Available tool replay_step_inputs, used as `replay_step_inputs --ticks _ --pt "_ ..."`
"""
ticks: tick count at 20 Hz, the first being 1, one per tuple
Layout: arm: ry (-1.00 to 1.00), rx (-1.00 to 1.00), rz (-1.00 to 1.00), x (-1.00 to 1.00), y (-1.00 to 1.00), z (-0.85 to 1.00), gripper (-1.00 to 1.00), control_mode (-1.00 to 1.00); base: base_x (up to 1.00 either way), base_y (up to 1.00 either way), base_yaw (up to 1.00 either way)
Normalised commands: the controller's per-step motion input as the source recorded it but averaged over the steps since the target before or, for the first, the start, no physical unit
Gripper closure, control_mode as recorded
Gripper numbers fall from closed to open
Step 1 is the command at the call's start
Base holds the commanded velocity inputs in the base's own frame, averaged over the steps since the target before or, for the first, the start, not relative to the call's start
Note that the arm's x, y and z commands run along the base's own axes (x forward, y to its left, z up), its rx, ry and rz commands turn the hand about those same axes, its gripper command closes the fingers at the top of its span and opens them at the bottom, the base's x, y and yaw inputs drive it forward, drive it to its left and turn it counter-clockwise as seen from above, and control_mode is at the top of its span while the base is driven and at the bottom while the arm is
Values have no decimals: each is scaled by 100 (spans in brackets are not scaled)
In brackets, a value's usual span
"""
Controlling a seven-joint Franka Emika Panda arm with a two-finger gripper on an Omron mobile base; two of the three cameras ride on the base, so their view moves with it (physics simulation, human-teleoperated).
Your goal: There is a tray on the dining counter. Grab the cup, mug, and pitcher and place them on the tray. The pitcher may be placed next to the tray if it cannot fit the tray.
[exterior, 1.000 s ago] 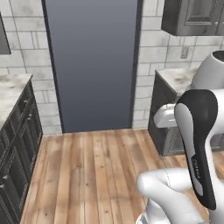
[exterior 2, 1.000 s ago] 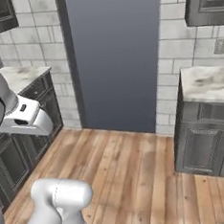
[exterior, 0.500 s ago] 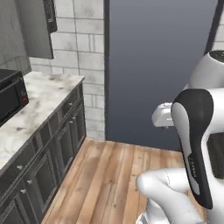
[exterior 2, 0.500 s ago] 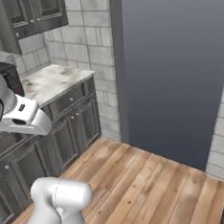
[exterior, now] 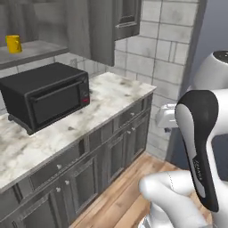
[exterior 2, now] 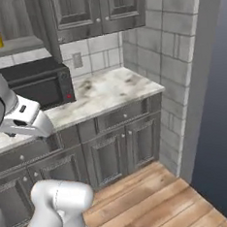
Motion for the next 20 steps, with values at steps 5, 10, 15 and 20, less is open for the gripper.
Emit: replay_step_inputs --ticks 5,10,15,20 --pt "0 0 0 0 0 0 -100 100 70 0 68" --pt "0 0 0 0 0 0 -100 100 28 20 53" --pt "0 0 0 0 0 0 -100 100 39 17 45" --pt "0 0 0 0 0 0 -100 100 61 0 26"
